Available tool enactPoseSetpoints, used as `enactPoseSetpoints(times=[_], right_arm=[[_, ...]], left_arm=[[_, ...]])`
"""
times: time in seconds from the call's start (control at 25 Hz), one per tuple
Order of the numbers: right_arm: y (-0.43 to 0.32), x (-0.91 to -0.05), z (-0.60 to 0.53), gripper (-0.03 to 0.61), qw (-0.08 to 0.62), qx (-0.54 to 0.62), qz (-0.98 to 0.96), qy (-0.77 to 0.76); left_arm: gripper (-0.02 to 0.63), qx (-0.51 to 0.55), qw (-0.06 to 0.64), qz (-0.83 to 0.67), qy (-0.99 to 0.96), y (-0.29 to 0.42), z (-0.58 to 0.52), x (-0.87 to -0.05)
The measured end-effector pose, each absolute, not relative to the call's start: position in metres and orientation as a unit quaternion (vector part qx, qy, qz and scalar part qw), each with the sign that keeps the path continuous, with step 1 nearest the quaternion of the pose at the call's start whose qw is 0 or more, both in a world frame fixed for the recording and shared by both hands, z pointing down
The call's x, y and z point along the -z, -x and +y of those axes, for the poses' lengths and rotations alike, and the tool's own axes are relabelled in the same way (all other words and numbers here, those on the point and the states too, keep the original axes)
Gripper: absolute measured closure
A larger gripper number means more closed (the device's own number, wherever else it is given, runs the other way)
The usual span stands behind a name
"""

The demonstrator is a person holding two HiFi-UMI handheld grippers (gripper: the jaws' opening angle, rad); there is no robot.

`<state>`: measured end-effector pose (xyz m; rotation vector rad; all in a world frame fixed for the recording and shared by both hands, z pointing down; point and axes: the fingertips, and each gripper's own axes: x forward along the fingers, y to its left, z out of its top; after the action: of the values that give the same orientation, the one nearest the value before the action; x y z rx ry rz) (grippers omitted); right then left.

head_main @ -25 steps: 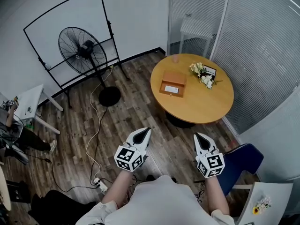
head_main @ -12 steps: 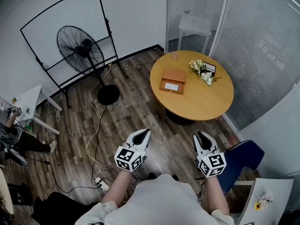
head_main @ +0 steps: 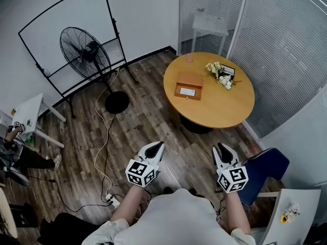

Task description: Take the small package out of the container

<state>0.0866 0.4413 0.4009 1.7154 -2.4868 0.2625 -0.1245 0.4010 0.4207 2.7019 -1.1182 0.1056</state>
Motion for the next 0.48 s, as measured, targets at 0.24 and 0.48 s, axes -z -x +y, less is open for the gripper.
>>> enactPoseSetpoints(times=[0.24, 0.48], right_arm=[[-0.072, -0.403, 0.444, 0.480, 0.055, -0.087, -0.814, -0.571], [-0.060, -0.406, 0.445, 0.480, 0.059, -0.089, -0.813, -0.572]], left_arm=[[0.594, -0.036, 0.107, -0.374, -0.920, 0.139, 0.399, -0.421], [0.594, -0.039, 0.111, -0.363, -0.924, 0.140, 0.400, -0.425]])
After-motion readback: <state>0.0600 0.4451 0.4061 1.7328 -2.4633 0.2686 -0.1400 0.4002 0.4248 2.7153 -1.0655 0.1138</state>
